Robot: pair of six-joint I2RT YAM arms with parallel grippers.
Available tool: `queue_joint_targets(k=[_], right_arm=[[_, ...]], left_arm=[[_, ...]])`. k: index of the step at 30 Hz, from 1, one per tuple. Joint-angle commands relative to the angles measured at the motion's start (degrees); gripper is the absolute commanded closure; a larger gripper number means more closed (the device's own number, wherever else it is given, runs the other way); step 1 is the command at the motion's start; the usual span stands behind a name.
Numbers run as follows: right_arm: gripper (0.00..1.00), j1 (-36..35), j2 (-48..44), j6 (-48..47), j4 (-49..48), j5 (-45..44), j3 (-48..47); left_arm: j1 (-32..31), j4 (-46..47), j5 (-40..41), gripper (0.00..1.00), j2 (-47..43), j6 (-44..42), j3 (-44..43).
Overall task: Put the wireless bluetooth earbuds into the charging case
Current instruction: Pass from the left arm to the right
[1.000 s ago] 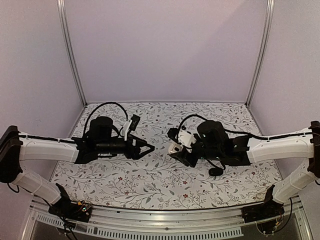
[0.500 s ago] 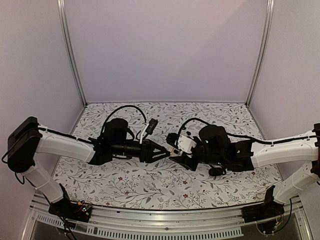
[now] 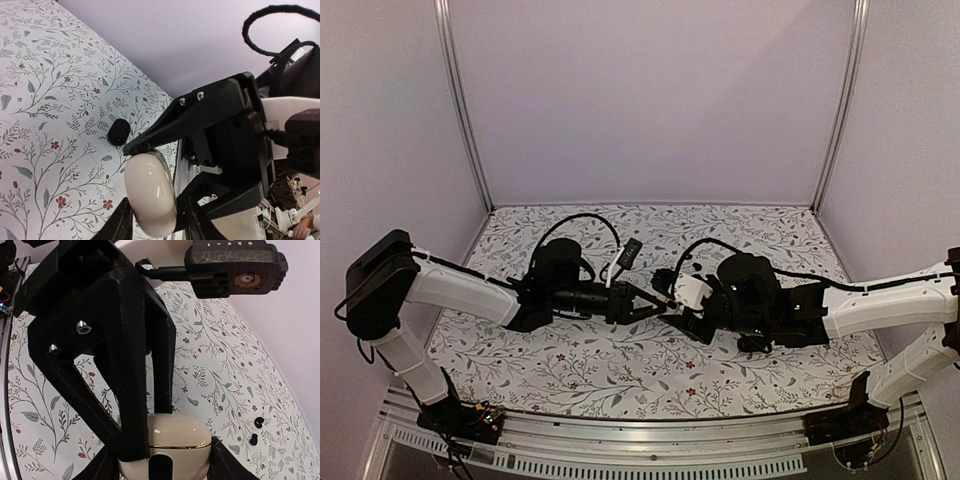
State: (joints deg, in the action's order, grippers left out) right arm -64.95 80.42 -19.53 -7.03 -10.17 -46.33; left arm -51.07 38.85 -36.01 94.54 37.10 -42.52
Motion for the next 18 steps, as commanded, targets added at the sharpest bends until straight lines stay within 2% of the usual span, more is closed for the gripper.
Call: queue_joint_targets(k=[1,6,10,14,18], right_arm=[[0.57,-0.70,-1.05,0.10,-2.50,-2.53,0.42],[0.57,-0.96,-1.28,0.10,-2.98,-3.79,0.62],[0.56,-1.11,-1.28,0.49,-3.08,-3.69,0.54],[0.47,-1.19,-1.87,1.39,-2.99,-2.66,1.21],[0.28,-1.14,-4.13,3.45,-3.04,1.42,2.72]], left_arm=[[-1.04,1.70,-0.80,0.68,0.72,0.12,-1.80],[-1.29,0.03,-0.13,0.72,1.62,-0.52,-2.74],[-1.59,-2.06,0.08,0.81,2.51,-1.51,-3.74],[-1.59,-3.55,0.54,0.91,0.48,-3.87,-3.28],[-1.46,-6.54,1.63,0.96,-2.93,-10.01,-2.33]])
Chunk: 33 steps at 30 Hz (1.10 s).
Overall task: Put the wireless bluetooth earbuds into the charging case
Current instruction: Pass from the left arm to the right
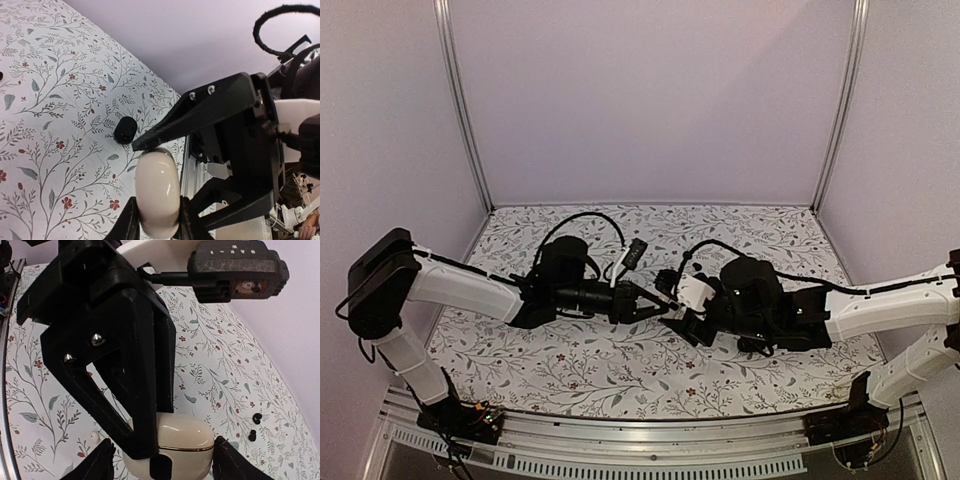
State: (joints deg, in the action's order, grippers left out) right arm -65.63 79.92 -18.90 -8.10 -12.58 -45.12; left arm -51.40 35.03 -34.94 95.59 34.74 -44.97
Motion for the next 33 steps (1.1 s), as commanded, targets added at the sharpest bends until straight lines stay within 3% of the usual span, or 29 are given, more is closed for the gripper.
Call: queue_joint_targets(k=[1,10,18,21,28,33], right_arm=[[0.23,-0.39,-4.63,3.60,-2.07,4.63,1.90],[0.07,4.25,-13.07,15.03,-2.41,20.36,3.91],[0.01,4.92,-14.22,17.92,4.40,32.14,-0.78],[0.06,5.13,-13.49,16.29,6.65,34.53,-2.69],[0.31,5.33,-9.34,14.25,11.68,37.51,-6.64],[0.37,5.33,-6.85,13.02,13.01,40.31,-7.18]], left_arm=[[-1.13,-3.31,0.65,0.97,-4.97,-9.20,0.41],[-1.57,-10.75,0.50,0.99,-13.02,-23.27,2.54],[-4.04,-14.01,-1.12,0.98,-19.03,-32.98,4.53],[-5.64,-15.67,-0.67,0.98,-19.53,-34.63,3.99],[-8.76,-17.35,2.23,0.99,-19.22,-37.09,2.80],[-9.18,-16.02,2.51,1.00,-19.59,-36.69,3.08]])
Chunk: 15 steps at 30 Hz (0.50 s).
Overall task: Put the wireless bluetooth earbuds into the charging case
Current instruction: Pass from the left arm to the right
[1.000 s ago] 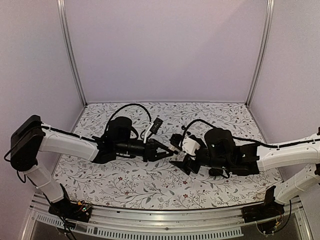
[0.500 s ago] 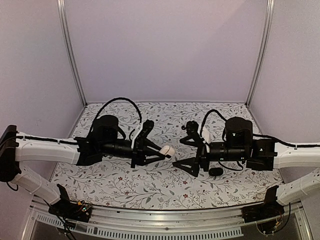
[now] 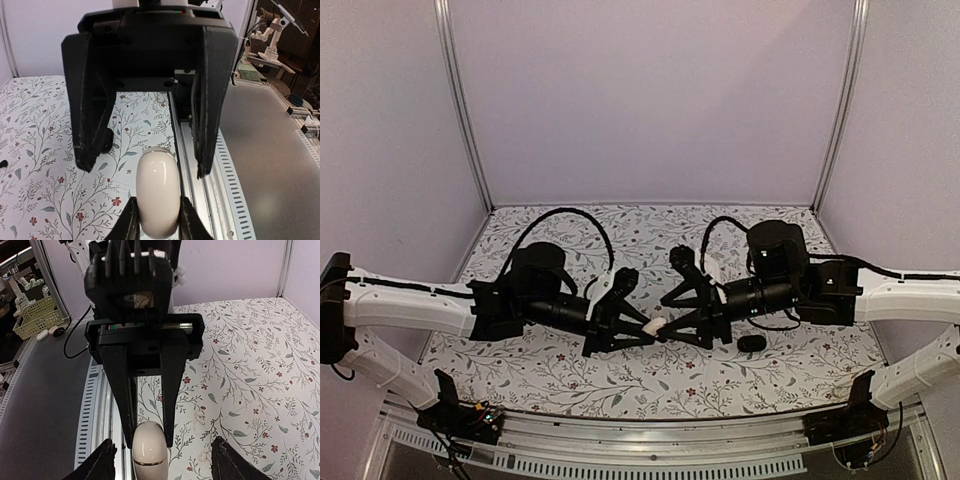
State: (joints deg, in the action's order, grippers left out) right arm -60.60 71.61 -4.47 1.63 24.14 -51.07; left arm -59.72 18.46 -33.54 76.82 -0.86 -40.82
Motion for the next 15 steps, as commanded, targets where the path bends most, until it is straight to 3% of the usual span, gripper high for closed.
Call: queue_joint_targets(k=[1,8,15], right_arm=[[0.37,0.29,1.45,-1.53,3.41,3.81,-1.23],[0.44,0.26,1.23,-1.98,4.63,3.43,-0.60],[0.58,0.25,2.42,-2.55,5.57,3.27,-1.56]], left_arm=[[-0.86,0.76,1.27,1.00,-1.05,-1.05,-1.03],[-0.91,1.57,2.17,1.00,-1.58,-0.98,-0.39],[-0.83,1.67,2.59,1.00,-1.59,-1.00,-0.64]])
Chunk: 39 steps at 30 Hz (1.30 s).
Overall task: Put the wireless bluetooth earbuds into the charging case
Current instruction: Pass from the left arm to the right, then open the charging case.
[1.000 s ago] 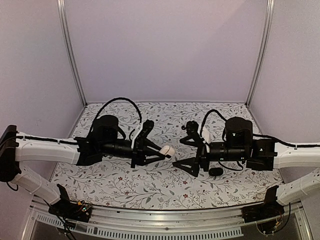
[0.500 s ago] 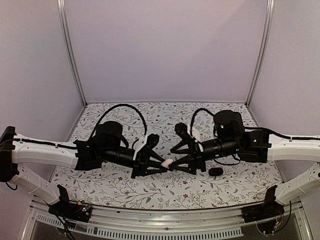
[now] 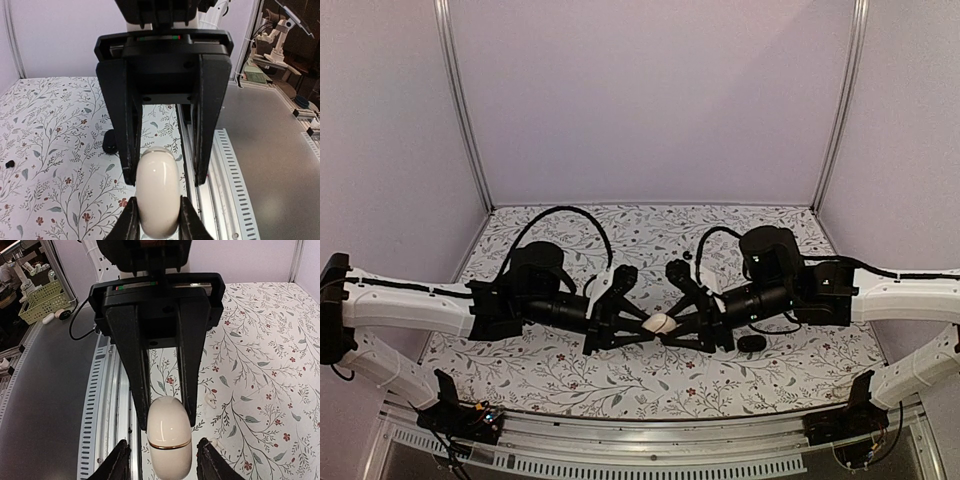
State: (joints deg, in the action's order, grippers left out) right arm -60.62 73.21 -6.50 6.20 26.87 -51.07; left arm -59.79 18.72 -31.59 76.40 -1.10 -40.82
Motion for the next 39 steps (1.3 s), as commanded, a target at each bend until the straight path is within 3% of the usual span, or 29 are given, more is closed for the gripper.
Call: queue_joint_targets(k=[1,9,13,16,34,39], right_arm=[[0.59,0.32,0.81,-0.59,0.90,0.54,-1.65],[0.87,0.33,0.55,-0.52,0.64,0.70,-1.98],[0.93,0.33,0.41,-0.57,0.71,0.94,-1.85],[0.95,0.33,0.36,-0.62,0.75,0.82,-1.84],[1.00,0.25,-1.04,-3.69,1.71,2.97,-0.52],[1.00,0.22,-0.79,-3.05,1.51,1.74,-0.50]], left_arm=[[-0.81,1.45,0.51,1.00,-1.09,-0.65,-0.66],[-0.78,1.69,1.32,0.94,-1.06,-0.39,-0.28],[-0.85,1.47,3.37,0.66,-1.61,0.07,-0.15],[-0.79,2.08,4.29,0.58,-2.33,0.56,0.26],[1.85,2.99,12.05,0.55,-5.47,3.98,1.88],[2.27,4.41,8.22,0.52,-6.03,3.37,3.01]])
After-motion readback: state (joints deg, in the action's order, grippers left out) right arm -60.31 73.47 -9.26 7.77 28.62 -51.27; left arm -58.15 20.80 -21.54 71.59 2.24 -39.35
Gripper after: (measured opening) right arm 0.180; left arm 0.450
